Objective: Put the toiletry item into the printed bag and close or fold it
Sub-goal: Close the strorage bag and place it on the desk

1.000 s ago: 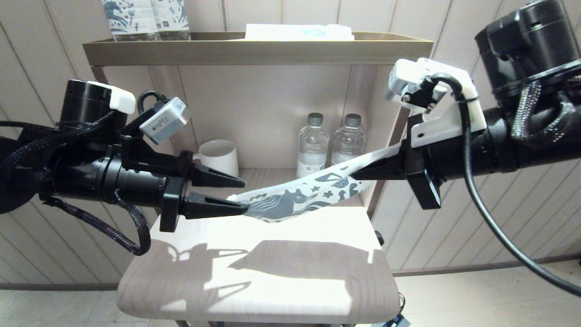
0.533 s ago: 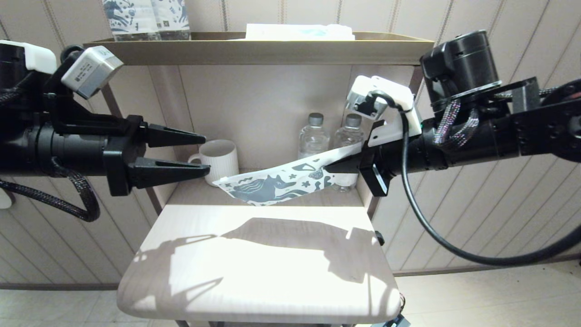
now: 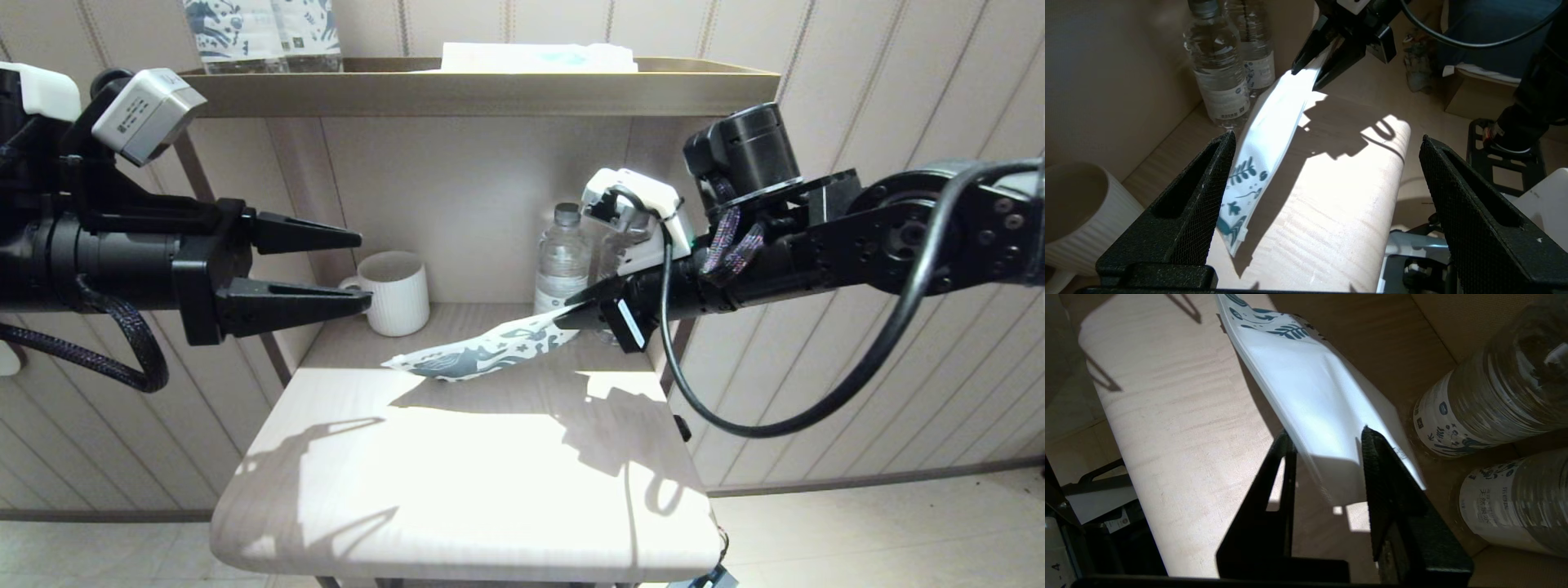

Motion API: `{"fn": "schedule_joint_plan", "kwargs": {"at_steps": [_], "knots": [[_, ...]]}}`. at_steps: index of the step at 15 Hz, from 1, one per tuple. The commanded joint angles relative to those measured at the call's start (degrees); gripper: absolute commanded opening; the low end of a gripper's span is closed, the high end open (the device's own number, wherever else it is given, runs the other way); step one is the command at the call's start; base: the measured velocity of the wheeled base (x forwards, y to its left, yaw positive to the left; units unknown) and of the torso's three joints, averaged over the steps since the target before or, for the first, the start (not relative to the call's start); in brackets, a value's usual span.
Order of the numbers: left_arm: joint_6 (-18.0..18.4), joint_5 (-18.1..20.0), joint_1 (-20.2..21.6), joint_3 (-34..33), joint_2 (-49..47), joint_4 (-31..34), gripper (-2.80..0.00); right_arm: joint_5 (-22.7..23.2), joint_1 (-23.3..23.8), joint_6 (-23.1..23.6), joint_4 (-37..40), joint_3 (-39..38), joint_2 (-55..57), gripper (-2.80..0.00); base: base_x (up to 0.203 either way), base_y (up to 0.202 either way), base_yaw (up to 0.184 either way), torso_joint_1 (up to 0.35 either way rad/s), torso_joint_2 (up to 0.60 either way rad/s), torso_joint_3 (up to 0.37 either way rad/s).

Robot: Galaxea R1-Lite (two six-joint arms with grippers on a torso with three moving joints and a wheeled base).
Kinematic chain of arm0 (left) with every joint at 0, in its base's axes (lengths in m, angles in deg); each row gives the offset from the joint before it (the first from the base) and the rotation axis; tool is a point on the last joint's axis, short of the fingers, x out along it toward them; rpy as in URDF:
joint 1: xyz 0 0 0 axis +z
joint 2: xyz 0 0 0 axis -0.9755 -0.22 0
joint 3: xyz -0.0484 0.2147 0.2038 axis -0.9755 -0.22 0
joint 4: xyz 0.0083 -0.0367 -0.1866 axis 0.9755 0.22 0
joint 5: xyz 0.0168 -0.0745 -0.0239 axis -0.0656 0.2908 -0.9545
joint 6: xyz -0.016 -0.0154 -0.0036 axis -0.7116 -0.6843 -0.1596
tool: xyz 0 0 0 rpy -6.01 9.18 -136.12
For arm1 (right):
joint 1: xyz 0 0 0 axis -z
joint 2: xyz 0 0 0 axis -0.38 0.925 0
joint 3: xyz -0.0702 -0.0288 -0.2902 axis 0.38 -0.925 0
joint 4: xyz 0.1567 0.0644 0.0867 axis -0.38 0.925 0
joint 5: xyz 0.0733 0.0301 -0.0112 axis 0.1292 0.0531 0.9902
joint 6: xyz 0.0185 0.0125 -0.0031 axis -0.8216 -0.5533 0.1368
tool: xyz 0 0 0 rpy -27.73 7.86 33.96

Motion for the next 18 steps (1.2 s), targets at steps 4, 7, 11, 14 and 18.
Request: {"fn": "schedule_joint_plan", "kwargs": {"at_steps": [4, 7, 11, 14, 18], "knots": [[0.58, 0.32, -0.01, -0.33, -0.58, 0.11, 0.0, -0.01, 0.99, 0.12, -0.88, 1.35, 2.01, 0.0, 0.0, 0.0, 0.0, 0.0, 0.0, 0.0], [0.54, 0.32, -0.19, -0.42, -0.75, 0.2, 0.0, 0.13, 2.02, 0.03, -0.98, 1.75, 0.97, 0.0, 0.0, 0.0, 0.0, 0.0, 0.0, 0.0], [0.21, -1.29, -2.05, -1.58, -0.7, 0.49, -2.8, 0.21, 1.71, -0.11, -0.96, -2.71, -3.18, 0.0, 0.0, 0.0, 0.0, 0.0, 0.0, 0.0], [-0.04, -3.29, -2.4, -8.0, 4.72, 0.86, -2.8, -0.05, 1.49, -0.77, -0.92, -10.8, -11.1, 0.0, 0.0, 0.0, 0.0, 0.0, 0.0, 0.0], [-3.58, -10.09, -0.22, -21.12, 23.26, 2.3, -2.8, -3.78, 1.88, -2.69, -0.89, -25.56, -29.31, 0.0, 0.0, 0.0, 0.0, 0.0, 0.0, 0.0]]}}
